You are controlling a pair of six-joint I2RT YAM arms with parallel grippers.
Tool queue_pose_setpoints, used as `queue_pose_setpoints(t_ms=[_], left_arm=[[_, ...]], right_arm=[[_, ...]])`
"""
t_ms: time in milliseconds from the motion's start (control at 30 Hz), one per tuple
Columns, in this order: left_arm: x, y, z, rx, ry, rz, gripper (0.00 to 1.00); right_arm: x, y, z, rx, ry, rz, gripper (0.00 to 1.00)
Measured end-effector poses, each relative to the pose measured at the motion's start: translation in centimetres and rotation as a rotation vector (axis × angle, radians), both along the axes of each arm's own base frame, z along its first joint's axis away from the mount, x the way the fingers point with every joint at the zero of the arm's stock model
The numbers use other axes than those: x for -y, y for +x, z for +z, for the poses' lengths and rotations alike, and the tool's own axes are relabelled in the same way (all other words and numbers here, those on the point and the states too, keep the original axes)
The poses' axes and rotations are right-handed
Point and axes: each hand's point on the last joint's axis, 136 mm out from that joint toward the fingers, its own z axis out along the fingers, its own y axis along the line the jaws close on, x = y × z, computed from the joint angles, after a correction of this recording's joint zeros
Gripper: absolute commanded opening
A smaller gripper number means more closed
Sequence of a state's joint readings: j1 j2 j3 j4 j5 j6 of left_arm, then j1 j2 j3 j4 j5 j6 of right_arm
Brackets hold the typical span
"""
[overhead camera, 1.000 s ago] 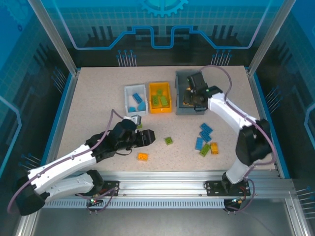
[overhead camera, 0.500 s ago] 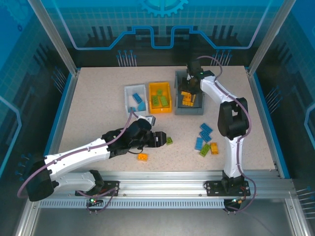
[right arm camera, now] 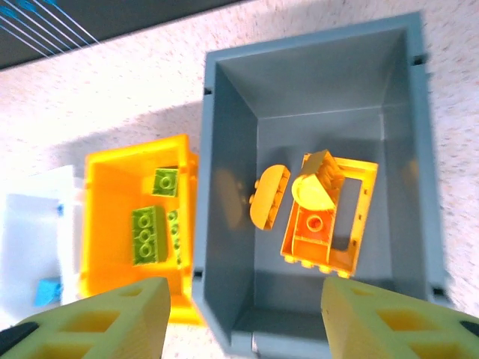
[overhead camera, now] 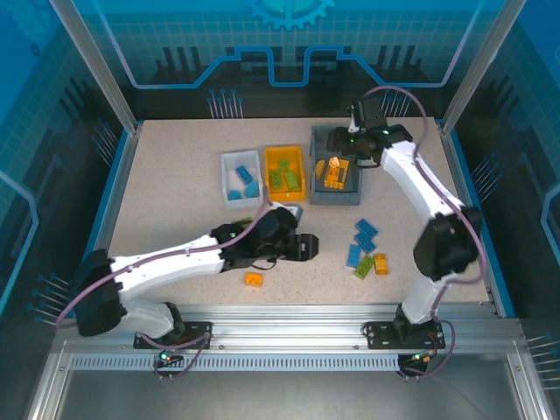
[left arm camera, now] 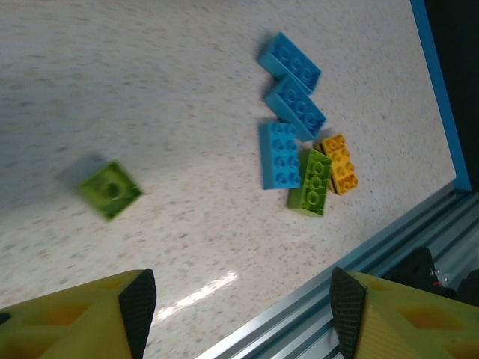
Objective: Sort the legos into containers by color
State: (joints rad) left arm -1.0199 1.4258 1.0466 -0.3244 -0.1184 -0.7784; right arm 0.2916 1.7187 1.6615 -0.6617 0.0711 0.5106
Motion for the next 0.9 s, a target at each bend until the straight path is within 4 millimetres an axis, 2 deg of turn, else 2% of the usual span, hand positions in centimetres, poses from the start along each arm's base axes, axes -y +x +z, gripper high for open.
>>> queue_pose_setpoints(t_ms=[100,167,233,300,433,533,633,900], left_arm=[[3.7,0.0,-1.2,-0.009,0.053,-0.056,0.69],[6.2,0.2,-2.2,-0.015,0.09,-0.083,0.69],[8.7,0.6,-3.6,-0.023,0.123,-0.104,0.7],[10.3,0.9,-4.9,-0.03,0.153,-0.12,0.7],[12.2,1.9,-7.6,-0.05,0.223,-0.124,0.7],[13.0,2.6,-9.3,-0.053,0.268,-0.135,0.69],[13.6,3.0,-10.6,-0.058,0.302,-0.142,0.67],[13.1,4.5,-13.0,-0.072,0.358,-0.129,0.57]], right_arm=[[1.6,-4.4,2.9,0.065,0.0,-0.015,0.57],[2.8,-7.6,3.4,0.085,-0.004,-0.028,0.59],[4.1,-11.1,2.8,0.085,-0.012,-0.042,0.62],[5.2,-14.0,2.0,0.078,-0.019,-0.055,0.64],[7.3,-19.8,1.3,0.079,-0.012,-0.078,0.65],[8.1,-22.7,1.8,0.11,0.014,-0.092,0.65],[8.8,-24.7,1.8,0.127,0.038,-0.107,0.64],[9.5,-27.2,0.0,0.081,0.055,-0.137,0.64]])
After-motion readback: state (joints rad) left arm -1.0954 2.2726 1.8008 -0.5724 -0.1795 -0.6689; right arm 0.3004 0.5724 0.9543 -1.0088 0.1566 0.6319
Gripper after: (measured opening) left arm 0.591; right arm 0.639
